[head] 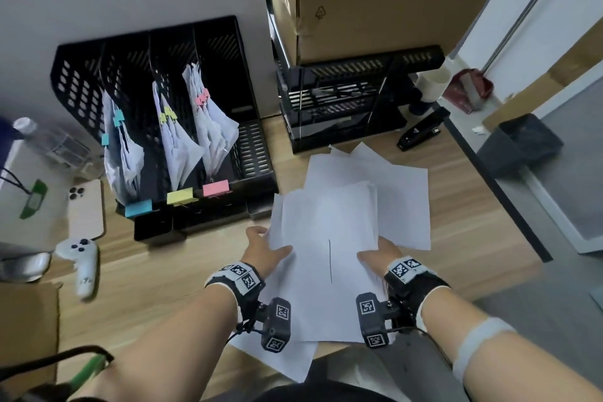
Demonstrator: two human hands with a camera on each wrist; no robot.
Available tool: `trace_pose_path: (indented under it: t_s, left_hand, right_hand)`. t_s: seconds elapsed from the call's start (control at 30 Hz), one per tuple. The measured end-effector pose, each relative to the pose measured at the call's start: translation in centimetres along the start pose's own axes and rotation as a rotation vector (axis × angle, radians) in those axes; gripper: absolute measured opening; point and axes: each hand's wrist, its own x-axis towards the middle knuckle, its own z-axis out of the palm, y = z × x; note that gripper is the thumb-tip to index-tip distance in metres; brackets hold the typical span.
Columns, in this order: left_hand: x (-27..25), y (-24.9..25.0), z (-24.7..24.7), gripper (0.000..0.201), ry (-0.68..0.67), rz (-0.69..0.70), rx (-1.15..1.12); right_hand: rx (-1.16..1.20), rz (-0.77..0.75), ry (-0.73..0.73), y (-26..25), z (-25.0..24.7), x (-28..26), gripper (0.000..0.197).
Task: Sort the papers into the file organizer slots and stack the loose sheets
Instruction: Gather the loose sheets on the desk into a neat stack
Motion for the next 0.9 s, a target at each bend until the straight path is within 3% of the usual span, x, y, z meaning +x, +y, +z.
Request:
trace_pose_path:
  t_s: [0.2, 0.37, 0.47, 0.53, 0.63, 0.73, 0.9]
  left_hand:
    - [-0.9, -0.2, 0.5, 0.063, 0.017, 0.104, -0.103]
    - [-0.9, 0.6, 0.0, 0.057, -0.044, 0.219, -0.195]
    - [-1.1, 2.0, 0.0, 0.047, -0.128, 0.166, -0.352]
    - [-1.5, 3.2, 0.5, 0.047, -0.182, 0.135, -0.441]
    - [-2.0, 5.2, 2.4, 0.036, -0.253, 0.081, -0.567]
    - [-2.1, 6.5, 4.7, 0.037, -0.339, 0.025, -0.601]
    - [-2.0, 6.3, 8.1, 0.031, -0.409, -0.071, -0.713]
  right_hand:
    - [0.027, -0.005, -0.099, 0.1, 2.0, -0.2, 0.049]
    - [0.131, -0.035, -0.045, 0.1, 1.2, -0.9, 0.039]
    - [0.152, -0.073, -0.032, -0.6, -1.8, -1.9, 0.026]
    - [0.072, -0.143, -0.019, -1.9, -4.9, -2.6, 0.013]
    - [-0.109, -0.212, 0.037, -4.1, -9.6, -2.3, 0.028]
    - [-0.309, -0.208, 0.092, -5.9, -13.3, -0.3, 0.03]
    - [-0.644, -0.205, 0.14, -9.0, -16.2, 3.7, 0.036]
